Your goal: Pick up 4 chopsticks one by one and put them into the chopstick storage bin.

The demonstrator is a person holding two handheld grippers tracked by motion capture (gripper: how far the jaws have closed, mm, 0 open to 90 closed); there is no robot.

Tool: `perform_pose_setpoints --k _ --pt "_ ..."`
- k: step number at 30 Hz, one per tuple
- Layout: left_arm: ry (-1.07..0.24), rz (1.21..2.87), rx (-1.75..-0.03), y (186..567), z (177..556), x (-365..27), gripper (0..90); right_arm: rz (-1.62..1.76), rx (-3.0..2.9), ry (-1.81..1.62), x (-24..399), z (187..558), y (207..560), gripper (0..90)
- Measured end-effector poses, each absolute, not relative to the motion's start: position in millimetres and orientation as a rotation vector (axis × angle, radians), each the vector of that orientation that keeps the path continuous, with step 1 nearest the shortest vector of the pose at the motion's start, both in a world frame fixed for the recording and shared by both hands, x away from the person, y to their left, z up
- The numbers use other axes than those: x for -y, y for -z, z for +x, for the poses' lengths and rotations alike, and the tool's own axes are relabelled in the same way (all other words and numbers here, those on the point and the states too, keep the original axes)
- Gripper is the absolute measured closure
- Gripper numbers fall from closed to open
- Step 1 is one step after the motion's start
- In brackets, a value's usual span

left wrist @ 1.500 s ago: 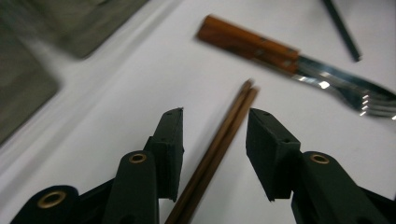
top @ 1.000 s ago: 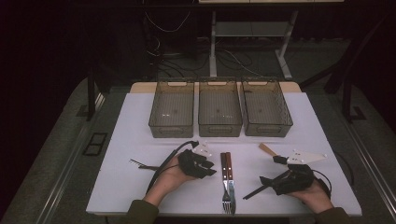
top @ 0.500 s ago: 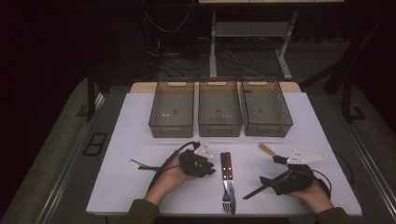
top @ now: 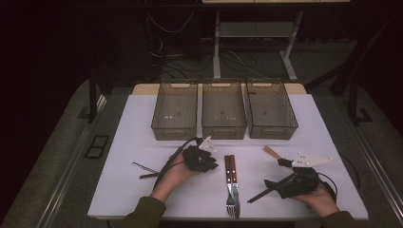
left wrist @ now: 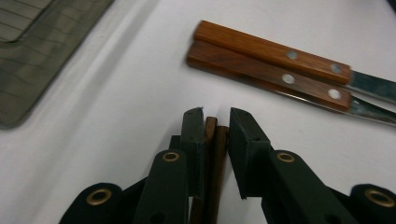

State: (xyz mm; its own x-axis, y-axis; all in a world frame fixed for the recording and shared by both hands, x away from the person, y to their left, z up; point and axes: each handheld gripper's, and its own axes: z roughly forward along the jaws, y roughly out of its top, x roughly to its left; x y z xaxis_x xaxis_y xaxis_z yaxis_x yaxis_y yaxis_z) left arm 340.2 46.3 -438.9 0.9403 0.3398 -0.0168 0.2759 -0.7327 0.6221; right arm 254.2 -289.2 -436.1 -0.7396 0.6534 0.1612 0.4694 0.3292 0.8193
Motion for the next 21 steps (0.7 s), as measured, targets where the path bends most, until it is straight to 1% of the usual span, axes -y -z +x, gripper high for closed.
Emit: perform_pose_setpoints --k 13,21 --pt "-0.212 2.417 -0.554 438.9 368.5 -50.4 76.8 1.033 -2.395 -1.373 289.7 254.1 436.2 2.4" --pt "-0.207 2.385 -0.606 440.4 376.5 -54.6 76.4 1.032 -2.394 -1.375 289.8 254.3 436.3 2.4"
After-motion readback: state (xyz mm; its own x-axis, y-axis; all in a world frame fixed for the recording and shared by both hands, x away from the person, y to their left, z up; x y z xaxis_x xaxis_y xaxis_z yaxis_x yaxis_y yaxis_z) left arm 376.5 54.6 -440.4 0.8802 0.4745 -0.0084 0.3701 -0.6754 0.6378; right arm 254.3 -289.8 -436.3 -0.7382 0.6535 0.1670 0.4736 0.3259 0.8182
